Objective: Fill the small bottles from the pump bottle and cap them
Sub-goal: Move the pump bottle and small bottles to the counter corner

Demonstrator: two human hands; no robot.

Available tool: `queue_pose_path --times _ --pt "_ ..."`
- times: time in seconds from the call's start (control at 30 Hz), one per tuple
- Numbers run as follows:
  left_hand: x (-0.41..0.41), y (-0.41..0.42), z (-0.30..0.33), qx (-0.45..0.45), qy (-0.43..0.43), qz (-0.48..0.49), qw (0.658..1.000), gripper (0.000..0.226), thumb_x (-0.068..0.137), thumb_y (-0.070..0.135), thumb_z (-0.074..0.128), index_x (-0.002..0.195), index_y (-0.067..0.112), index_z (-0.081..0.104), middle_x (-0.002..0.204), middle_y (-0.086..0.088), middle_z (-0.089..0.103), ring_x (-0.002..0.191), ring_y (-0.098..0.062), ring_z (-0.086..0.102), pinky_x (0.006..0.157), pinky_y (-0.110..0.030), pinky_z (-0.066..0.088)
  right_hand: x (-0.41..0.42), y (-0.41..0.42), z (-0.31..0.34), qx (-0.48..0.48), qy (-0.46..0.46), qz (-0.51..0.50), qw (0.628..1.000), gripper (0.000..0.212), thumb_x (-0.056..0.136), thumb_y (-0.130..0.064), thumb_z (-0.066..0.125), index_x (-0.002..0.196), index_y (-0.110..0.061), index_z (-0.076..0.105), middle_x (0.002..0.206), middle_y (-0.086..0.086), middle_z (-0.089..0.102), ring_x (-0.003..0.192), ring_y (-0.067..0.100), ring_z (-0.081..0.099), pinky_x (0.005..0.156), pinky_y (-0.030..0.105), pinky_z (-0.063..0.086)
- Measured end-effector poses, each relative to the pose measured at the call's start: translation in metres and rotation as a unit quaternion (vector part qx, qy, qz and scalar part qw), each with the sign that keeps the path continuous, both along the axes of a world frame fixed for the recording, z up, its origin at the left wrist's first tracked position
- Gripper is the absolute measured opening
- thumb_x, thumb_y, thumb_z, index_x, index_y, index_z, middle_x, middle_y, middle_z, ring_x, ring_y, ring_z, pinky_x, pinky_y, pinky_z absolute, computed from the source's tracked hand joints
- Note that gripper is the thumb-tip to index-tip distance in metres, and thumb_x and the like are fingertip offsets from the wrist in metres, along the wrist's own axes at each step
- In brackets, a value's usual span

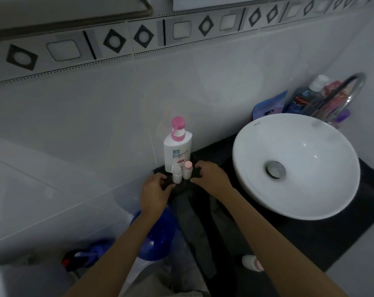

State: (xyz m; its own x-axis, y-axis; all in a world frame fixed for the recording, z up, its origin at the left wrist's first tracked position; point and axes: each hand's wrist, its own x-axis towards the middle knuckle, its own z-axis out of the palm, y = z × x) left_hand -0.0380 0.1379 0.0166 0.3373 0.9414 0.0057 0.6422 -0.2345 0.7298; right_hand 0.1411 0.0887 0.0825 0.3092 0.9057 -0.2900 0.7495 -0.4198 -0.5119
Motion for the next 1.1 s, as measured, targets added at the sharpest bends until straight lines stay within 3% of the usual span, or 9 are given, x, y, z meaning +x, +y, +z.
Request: queue_pose_path --times 0.13,0.23,0.3,0.5,0.6,0.8,0.97,1.1 --pt "-0.021 -0.028 -0.003 0.100 0.031 -0.153 0.983 0.030 0.087 0.028 0.067 0.111 0.009 0.067 0.106 -0.010 0.068 0.098 -0.022 0.061 0.084 -0.030 0.048 0.003 -0.064 0.030 0.063 0.035 -0.055 0.996 0.036 0.080 -0.037 0.070 0.111 -0.021 0.060 0.094 -0.005 0.062 0.080 0.006 0.055 0.076 0.023 0.045" --pt "-0.019 -0.057 -0.007 0.129 0.061 -0.296 0.945 0.051 0.094 0.044 0.043 0.121 0.007 0.065 0.125 -0.014 0.064 0.117 -0.031 0.059 0.098 -0.045 0.048 0.002 -0.127 0.046 0.119 0.040 -0.120 0.985 0.030 0.078 -0.034 0.072 0.103 -0.019 0.065 0.085 -0.004 0.065 0.068 0.007 0.056 0.071 0.028 0.050" --pt "-0.017 -0.072 -0.012 0.161 0.083 -0.365 0.913 0.058 0.094 0.047 0.035 0.121 0.006 0.065 0.128 -0.015 0.062 0.120 -0.034 0.058 0.098 -0.050 0.048 0.000 -0.167 0.047 0.130 0.021 -0.169 0.977 0.032 0.077 -0.037 0.073 0.102 -0.019 0.066 0.084 -0.004 0.064 0.069 0.010 0.058 0.069 0.030 0.052" --pt "-0.019 -0.088 -0.027 0.170 0.172 -0.469 0.849 0.075 0.097 0.057 0.015 0.123 0.007 0.064 0.130 -0.017 0.061 0.120 -0.038 0.057 0.095 -0.052 0.048 -0.017 -0.251 0.014 0.034 -0.057 -0.258 0.964 0.069 0.068 -0.065 0.065 0.123 -0.025 0.054 0.110 -0.007 0.058 0.101 0.010 0.056 0.081 0.028 0.049" --pt "-0.019 -0.091 -0.030 0.167 0.196 -0.485 0.836 0.080 0.095 0.060 0.012 0.123 0.007 0.064 0.130 -0.020 0.060 0.120 -0.040 0.056 0.095 -0.054 0.048 -0.026 -0.264 -0.006 -0.013 -0.053 -0.278 0.959 0.070 0.066 -0.066 0.064 0.123 -0.028 0.050 0.114 -0.007 0.055 0.103 0.013 0.056 0.079 0.032 0.049" --pt "-0.019 -0.095 -0.031 0.152 0.206 -0.483 0.838 0.078 0.094 0.061 0.014 0.128 0.007 0.060 0.137 -0.020 0.054 0.127 -0.039 0.050 0.102 -0.051 0.042 -0.034 -0.264 -0.027 -0.029 -0.033 -0.286 0.957 0.030 0.080 -0.039 0.065 0.102 -0.022 0.055 0.099 -0.002 0.060 0.088 0.018 0.059 0.066 0.031 0.043" --pt "-0.020 -0.096 -0.038 0.155 0.190 -0.467 0.849 0.057 0.089 0.044 0.058 0.135 0.011 0.052 0.146 -0.017 0.045 0.136 -0.036 0.040 0.110 -0.051 0.035 -0.026 -0.253 -0.020 -0.023 -0.046 -0.267 0.962 0.026 0.078 -0.036 0.066 0.096 -0.020 0.056 0.091 -0.001 0.061 0.080 0.017 0.057 0.063 0.029 0.039" --pt "-0.020 -0.095 -0.036 0.158 0.199 -0.468 0.847 0.060 0.090 0.046 0.057 0.140 0.015 0.048 0.151 -0.013 0.039 0.141 -0.031 0.033 0.113 -0.046 0.029 -0.015 -0.214 0.000 0.021 -0.010 -0.217 0.976 0.025 0.076 -0.034 0.068 0.096 -0.022 0.057 0.091 -0.003 0.063 0.081 0.016 0.059 0.064 0.029 0.042"
